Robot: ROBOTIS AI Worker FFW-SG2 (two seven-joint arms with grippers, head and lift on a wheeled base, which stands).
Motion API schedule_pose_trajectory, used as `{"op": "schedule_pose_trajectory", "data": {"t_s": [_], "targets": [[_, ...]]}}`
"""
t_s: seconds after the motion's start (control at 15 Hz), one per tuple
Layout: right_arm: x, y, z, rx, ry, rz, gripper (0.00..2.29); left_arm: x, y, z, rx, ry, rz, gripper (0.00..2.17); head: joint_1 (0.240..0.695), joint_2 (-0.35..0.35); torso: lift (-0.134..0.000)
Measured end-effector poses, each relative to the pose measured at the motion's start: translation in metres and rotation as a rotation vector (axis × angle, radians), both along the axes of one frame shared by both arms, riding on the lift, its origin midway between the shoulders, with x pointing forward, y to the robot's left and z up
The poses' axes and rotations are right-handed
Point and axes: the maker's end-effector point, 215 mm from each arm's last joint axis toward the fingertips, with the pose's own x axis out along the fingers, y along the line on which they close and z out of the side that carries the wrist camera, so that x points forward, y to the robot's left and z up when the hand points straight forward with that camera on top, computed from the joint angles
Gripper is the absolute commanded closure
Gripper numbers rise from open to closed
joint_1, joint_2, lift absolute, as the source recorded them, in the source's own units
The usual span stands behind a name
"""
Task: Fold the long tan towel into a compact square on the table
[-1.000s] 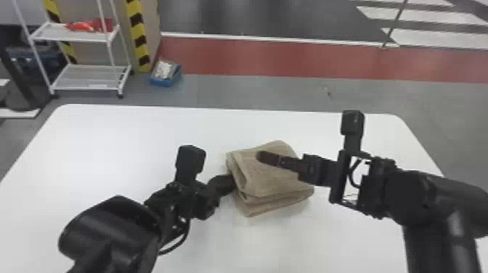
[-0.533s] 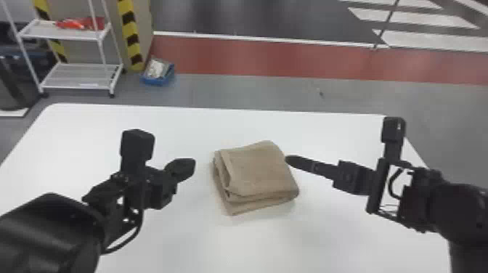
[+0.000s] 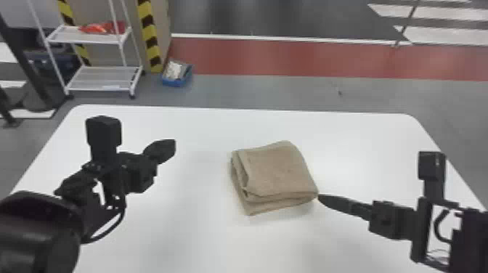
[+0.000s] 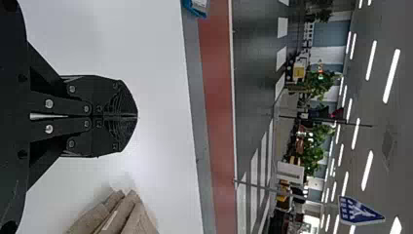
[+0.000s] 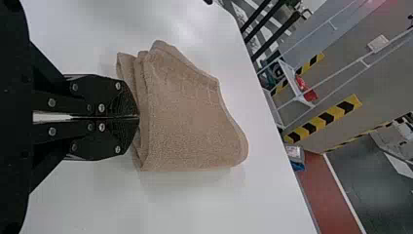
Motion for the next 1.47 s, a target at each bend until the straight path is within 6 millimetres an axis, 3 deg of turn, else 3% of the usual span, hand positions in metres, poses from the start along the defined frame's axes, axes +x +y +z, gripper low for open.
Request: {"op": "schedule_pose_trajectory", "data": {"t_s": [0.27, 0.53, 0.73, 1.0, 1.07, 1.13, 1.27, 1.47], "targets": [[0.007, 0.006, -0.031, -0.087, 0.006, 0.0, 1.86, 0.004, 0.005, 0.002, -0.017, -0.009, 0.013, 1.92, 0.695, -0.027, -0.124], [0.042, 0.004, -0.049, -0.158, -0.007, -0.027, 1.86, 0.003, 0.006, 0.0, -0.016, -0.005, 0.011, 1.92, 0.695, -0.026, -0.124], [0.082, 0.0, -0.043, -0.195, -0.036, -0.053, 1.86, 0.0, 0.007, -0.003, -0.013, 0.0, 0.01, 1.92, 0.695, -0.03, -0.124], [0.161, -0.002, -0.026, -0.195, -0.034, -0.055, 1.86, -0.001, 0.003, -0.006, -0.013, 0.006, 0.006, 1.92, 0.695, -0.033, -0.124], [0.172, -0.002, -0.023, -0.181, -0.033, -0.05, 1.86, -0.001, 0.003, -0.007, -0.013, 0.008, 0.004, 1.92, 0.695, -0.033, -0.124], [0.175, 0.0, -0.025, -0.159, -0.027, -0.039, 1.86, -0.001, 0.003, -0.009, -0.012, 0.011, 0.004, 1.92, 0.695, -0.033, -0.124], [0.154, 0.001, -0.034, -0.099, -0.02, -0.031, 1.86, -0.002, 0.003, -0.012, -0.011, 0.016, 0.004, 1.92, 0.695, -0.029, -0.124], [0.115, -0.031, -0.025, -0.004, -0.068, -0.075, 1.86, -0.001, -0.002, -0.017, -0.013, 0.025, -0.003, 1.92, 0.695, -0.059, -0.124]]}}
